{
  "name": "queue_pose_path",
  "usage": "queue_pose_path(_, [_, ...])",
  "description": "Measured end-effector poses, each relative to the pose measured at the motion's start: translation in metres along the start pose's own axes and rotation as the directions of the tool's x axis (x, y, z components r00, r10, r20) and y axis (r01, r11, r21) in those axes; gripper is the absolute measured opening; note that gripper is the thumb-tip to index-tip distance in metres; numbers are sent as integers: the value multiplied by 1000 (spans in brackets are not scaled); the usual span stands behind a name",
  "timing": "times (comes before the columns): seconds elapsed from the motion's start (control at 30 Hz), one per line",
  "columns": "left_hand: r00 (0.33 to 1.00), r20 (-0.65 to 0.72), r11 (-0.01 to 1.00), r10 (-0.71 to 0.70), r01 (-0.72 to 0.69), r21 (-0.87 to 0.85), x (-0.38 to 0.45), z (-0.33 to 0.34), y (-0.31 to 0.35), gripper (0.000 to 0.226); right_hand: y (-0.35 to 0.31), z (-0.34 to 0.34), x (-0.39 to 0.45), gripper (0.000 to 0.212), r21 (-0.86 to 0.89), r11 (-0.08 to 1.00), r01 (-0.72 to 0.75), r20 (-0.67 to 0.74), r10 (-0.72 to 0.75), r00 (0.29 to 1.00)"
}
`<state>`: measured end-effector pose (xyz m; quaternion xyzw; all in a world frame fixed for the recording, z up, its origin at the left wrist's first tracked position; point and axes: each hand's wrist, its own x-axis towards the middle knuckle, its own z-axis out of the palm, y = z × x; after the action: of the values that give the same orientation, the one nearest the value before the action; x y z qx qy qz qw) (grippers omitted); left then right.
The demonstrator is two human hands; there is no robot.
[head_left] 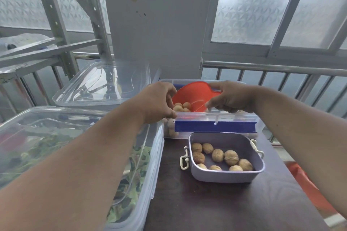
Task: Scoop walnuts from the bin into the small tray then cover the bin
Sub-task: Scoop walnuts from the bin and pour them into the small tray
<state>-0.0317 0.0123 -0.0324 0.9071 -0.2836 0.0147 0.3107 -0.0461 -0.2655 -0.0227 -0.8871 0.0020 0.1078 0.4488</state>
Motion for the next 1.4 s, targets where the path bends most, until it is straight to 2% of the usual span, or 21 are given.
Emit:
queue_pose_path(0.17, [1000, -13, 1000, 18, -19, -9, -1, 1, 0, 63, 1, -9, -29, 46, 68, 997, 40, -106, -32, 994])
queue_pose_path(0.33, [998, -24, 997, 55, -56, -48, 3, 4, 0, 66, 6, -17, -70, 57, 160, 979, 129, -217, -93, 972])
queue_pose_path(0.57, [997, 22, 997, 73, -74, 33, 4, 8, -3, 32, 5, -21, -138, 68, 183, 959, 217, -343, -144, 928])
queue_pose_path(0.73, [996, 22, 995, 91, -92, 47, 5, 7, 0, 9, 5, -4, -188, 67, 62, 972, 229, -397, -186, 899])
queue_pose_path(0.93, [996, 33, 996, 85, -86, 20, 5, 8, -2, 8, 25, 27, -224, 84, -92, 968, 235, -455, -251, 854])
queue_pose_path(1.07, [996, 21, 996, 82, -82, 21, 5, 9, -3, 8, 44, 43, -229, 99, -172, 975, 139, -475, -206, 855])
queue_pose_path(1.27, [997, -16, 997, 70, -70, 24, 4, 12, -2, 4, 61, 64, -225, 104, -151, 981, 123, -504, -184, 844])
queue_pose_path(1.4, [997, -23, 997, 68, -68, 26, 5, 14, -1, 4, 61, 75, -226, 106, -236, 968, 80, -554, -202, 807])
